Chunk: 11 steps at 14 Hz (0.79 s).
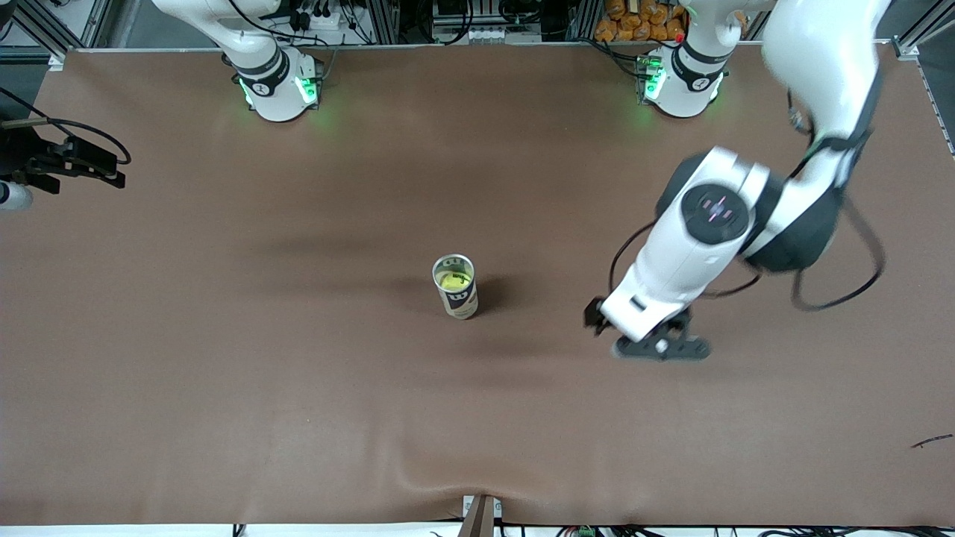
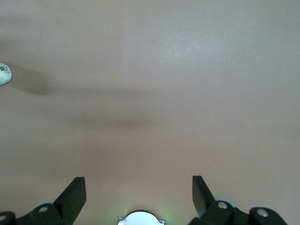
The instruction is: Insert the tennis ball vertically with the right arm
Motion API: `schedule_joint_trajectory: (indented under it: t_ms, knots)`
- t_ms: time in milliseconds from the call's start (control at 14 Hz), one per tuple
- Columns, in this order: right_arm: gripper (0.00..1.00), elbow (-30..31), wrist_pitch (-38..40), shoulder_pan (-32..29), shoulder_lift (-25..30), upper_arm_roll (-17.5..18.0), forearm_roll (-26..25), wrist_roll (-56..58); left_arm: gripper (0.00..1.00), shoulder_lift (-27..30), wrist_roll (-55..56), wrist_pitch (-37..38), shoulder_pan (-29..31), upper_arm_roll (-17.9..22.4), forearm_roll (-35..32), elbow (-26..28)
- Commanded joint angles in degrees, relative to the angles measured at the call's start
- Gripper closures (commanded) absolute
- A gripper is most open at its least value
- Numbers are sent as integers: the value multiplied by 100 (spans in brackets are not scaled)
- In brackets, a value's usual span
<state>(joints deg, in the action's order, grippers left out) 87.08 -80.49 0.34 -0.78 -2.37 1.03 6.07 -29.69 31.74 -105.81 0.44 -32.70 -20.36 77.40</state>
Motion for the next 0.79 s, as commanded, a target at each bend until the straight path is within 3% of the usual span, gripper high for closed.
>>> schedule_joint_trajectory:
  t_ms: [0,286,430,716]
  knots:
    - [0,-130,86,-87,-62,70,-76,53,0,796,25,989,219,18,173,267]
    - [0,-138,95,-95,-45,62,-85,53,0,1649,-1,1773,501,0,208,267]
    - [0,-138,95,-87,-45,62,-172,61,0,1982,-185,1906,693,79,575,284]
    - [0,-173,95,-69,-45,79,-313,53,0,2660,-807,1906,510,1395,1850,617]
